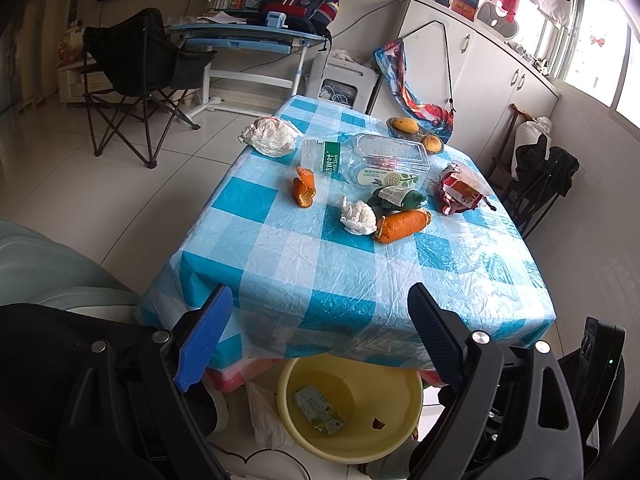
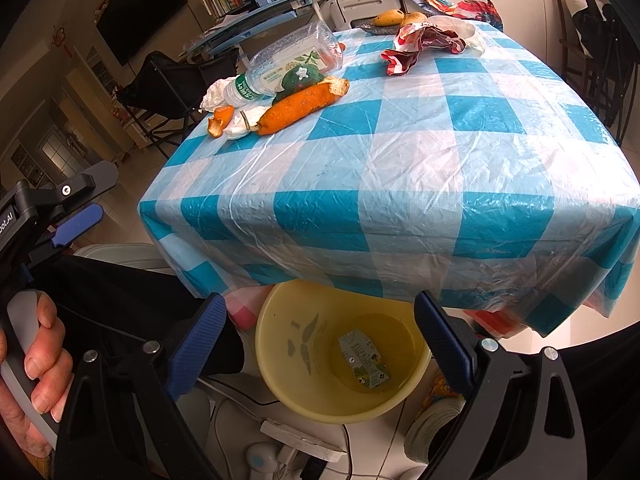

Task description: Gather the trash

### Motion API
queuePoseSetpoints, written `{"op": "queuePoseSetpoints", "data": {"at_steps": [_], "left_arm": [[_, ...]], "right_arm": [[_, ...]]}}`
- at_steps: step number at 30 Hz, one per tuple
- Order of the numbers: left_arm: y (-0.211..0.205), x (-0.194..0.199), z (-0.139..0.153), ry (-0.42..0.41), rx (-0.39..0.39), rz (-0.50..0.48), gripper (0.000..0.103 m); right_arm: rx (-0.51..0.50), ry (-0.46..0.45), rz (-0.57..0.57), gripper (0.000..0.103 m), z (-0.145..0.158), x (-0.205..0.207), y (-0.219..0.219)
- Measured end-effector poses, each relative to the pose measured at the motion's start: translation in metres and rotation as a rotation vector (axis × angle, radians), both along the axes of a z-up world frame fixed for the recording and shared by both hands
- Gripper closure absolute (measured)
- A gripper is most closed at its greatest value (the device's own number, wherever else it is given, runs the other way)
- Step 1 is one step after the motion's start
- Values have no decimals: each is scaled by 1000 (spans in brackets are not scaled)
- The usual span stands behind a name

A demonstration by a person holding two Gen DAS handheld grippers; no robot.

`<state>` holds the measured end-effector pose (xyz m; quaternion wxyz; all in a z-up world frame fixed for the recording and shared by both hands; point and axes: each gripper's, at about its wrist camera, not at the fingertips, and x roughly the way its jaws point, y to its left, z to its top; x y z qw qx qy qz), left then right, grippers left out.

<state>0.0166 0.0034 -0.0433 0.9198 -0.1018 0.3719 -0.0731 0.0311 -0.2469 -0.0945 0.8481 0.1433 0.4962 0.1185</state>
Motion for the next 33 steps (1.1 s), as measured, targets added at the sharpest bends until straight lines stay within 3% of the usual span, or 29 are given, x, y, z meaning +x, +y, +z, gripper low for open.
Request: {"op": "queuePoseSetpoints", "data": {"at_steps": [12, 20, 27, 33], "left_arm": [[4, 2, 0, 0, -16, 15, 17], [19, 9, -1, 8, -28, 77, 17], [20, 30, -3, 33, -10, 117, 17], [9, 73, -1, 49, 37, 126, 17]], "right_arm": [[-4, -2, 1, 12, 0, 0, 1], [-16, -59, 0, 12, 11, -4, 4], [-35, -120, 37, 12, 22, -5, 13], [-15, -120, 43, 12, 21, 0, 14]]}}
